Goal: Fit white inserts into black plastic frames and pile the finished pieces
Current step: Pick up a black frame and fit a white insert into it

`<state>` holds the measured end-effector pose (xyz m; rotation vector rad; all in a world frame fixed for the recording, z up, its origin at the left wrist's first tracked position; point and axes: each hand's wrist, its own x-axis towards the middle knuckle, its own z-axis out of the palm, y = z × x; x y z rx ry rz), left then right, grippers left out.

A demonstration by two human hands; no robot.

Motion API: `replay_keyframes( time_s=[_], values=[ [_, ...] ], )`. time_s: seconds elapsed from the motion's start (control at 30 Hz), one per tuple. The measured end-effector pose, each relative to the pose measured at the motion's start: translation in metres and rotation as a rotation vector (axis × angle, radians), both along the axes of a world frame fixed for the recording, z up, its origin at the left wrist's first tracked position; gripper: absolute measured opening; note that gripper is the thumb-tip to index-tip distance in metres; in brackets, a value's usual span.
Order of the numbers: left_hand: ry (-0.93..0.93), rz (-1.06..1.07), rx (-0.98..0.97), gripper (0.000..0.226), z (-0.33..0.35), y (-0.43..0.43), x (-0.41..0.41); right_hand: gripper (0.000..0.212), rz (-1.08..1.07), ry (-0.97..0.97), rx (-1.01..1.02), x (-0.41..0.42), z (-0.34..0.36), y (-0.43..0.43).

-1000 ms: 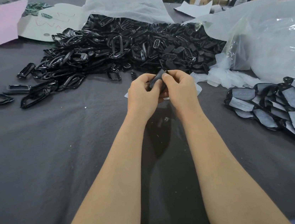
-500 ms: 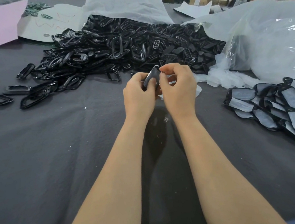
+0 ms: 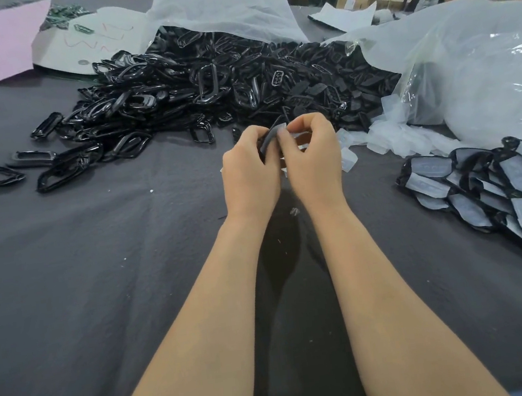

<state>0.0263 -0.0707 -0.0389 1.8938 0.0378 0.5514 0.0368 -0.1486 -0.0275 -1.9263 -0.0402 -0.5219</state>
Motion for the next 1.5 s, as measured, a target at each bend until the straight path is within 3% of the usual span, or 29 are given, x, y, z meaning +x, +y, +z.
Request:
replay_keyframes(
  time_s=[0.13,0.4,0.77,1.13,1.4,1.5],
  values=[
    [-0.002,0.047,-0.08,0.008,0.0,0.002,0.003,0.013,-0.015,-0.124,-0.043,-0.004,0.0,0.006],
    [-0.043,0.056,-0.16,0.008,0.0,0.003,0.004,0.006,0.013,-0.128,-0.047,-0.005,-0.001,0.008],
    [-0.062,0.001,0.046,0.012,-0.001,0.003,-0.001,0.004,0.0,-0.059,0.063,-0.002,0.001,0.0],
    [-0.039,-0.066,0.196,0.015,-0.001,0.008,-0.001,0.005,0.013,0.072,0.011,0.006,-0.001,-0.011],
    [0.06,-0.243,-0.05,0.017,-0.002,0.013,0.003,0.009,0.166,0.25,0.338,0.009,-0.001,-0.023],
    [0.095,-0.239,-0.08,0.017,-0.003,0.013,0.005,0.012,0.188,0.289,0.355,0.011,-0.003,-0.023]
  ],
)
